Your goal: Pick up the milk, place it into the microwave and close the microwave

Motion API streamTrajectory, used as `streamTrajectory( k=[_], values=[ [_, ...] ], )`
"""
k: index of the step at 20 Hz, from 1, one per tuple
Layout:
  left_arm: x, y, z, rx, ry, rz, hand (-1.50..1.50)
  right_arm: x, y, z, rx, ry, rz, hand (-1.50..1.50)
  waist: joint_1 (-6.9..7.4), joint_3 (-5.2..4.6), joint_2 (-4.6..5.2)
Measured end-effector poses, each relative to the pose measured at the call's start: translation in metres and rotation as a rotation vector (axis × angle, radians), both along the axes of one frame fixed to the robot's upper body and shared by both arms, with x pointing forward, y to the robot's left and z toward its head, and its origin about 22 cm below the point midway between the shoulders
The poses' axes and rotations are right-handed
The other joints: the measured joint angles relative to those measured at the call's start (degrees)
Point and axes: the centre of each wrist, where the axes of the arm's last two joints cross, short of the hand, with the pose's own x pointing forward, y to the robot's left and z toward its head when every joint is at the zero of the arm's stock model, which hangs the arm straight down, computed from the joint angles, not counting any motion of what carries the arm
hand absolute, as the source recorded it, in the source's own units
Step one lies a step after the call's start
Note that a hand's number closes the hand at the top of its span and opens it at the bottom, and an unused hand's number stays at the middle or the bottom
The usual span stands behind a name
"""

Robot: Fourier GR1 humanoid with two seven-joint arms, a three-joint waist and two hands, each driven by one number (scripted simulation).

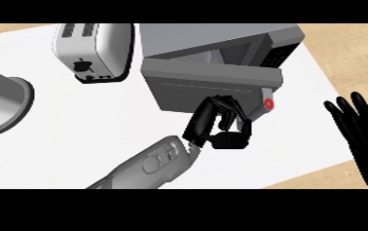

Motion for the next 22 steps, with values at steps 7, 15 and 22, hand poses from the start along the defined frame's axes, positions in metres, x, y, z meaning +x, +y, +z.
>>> streamTrajectory(
  k=[7, 15, 22],
  values=[
    [0.014, 0.001, 0.008, -0.103, 0.05, 0.064, 1.5, 0.0, 0.002, 0.01, 0.02, 0.0, 0.043, -1.5, -1.64, -0.12, 0.98],
    [0.029, 0.004, 0.012, -0.16, 0.057, 0.116, 1.5, 0.001, -0.001, 0.024, 0.015, -0.019, 0.067, -1.5, -3.25, -0.09, 1.57],
    [0.038, 0.006, 0.013, -0.196, 0.044, 0.134, 1.5, 0.003, -0.004, 0.037, 0.008, -0.037, 0.083, -1.5, -3.89, -0.05, 1.94]
  ],
)
